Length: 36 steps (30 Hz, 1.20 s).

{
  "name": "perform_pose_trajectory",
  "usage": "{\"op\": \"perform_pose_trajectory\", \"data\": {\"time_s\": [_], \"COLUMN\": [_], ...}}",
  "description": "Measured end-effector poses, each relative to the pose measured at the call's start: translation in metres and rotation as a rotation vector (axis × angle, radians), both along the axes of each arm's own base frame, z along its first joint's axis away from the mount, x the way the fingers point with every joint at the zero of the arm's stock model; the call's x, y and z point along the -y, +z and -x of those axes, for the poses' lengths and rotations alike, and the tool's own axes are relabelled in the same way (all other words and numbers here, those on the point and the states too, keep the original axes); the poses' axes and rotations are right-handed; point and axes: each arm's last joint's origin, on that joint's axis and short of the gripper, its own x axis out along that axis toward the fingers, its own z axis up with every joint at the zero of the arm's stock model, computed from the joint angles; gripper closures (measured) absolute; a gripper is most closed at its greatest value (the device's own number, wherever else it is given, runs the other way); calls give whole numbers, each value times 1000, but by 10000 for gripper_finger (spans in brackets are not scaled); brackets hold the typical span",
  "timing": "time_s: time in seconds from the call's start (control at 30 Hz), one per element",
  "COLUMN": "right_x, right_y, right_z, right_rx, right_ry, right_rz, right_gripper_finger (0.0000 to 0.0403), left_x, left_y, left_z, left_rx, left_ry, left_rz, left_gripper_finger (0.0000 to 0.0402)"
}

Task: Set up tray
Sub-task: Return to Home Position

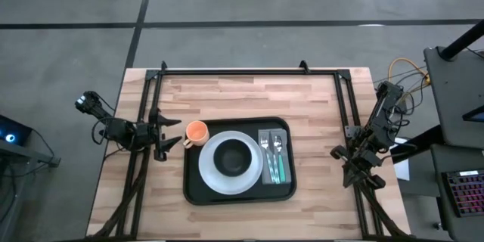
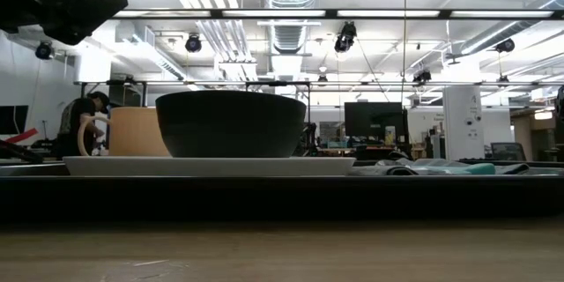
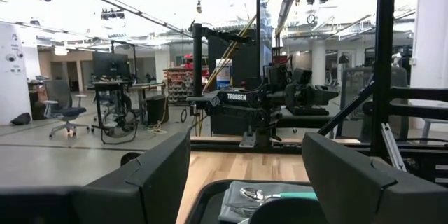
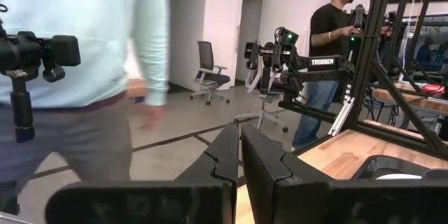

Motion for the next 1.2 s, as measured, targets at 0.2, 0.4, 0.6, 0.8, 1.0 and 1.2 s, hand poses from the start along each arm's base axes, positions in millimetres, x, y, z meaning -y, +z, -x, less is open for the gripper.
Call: {"op": "perform_pose_trajectory", "data": {"time_s": [0.2, 0.4, 0.6, 0.8, 1.0, 1.2], "right_x": [0, -2, -2, -2, -2, -2], "right_y": [0, 0, 0, 0, 0, 0], "right_z": [0, 3, 3, 3, 3, 3], "right_rx": [1, 12, 12, 12, 12, 12], "right_ry": [10, 116, 113, 113, 113, 113], "right_rz": [1, 8, 7, 8, 8, 7], "right_gripper_finger": [394, 394, 394, 394, 394, 394], "left_x": [0, 0, 0, 0, 0, 0], "left_y": [0, 0, 0, 0, 0, 0], "left_z": [0, 0, 0, 0, 0, 0], "left_rx": [0, 0, 0, 0, 0, 0], "left_ry": [0, 0, 0, 0, 0, 0], "left_rz": [0, 0, 0, 0, 0, 0], "left_gripper_finger": [148, 148, 148, 148, 148, 148]}}
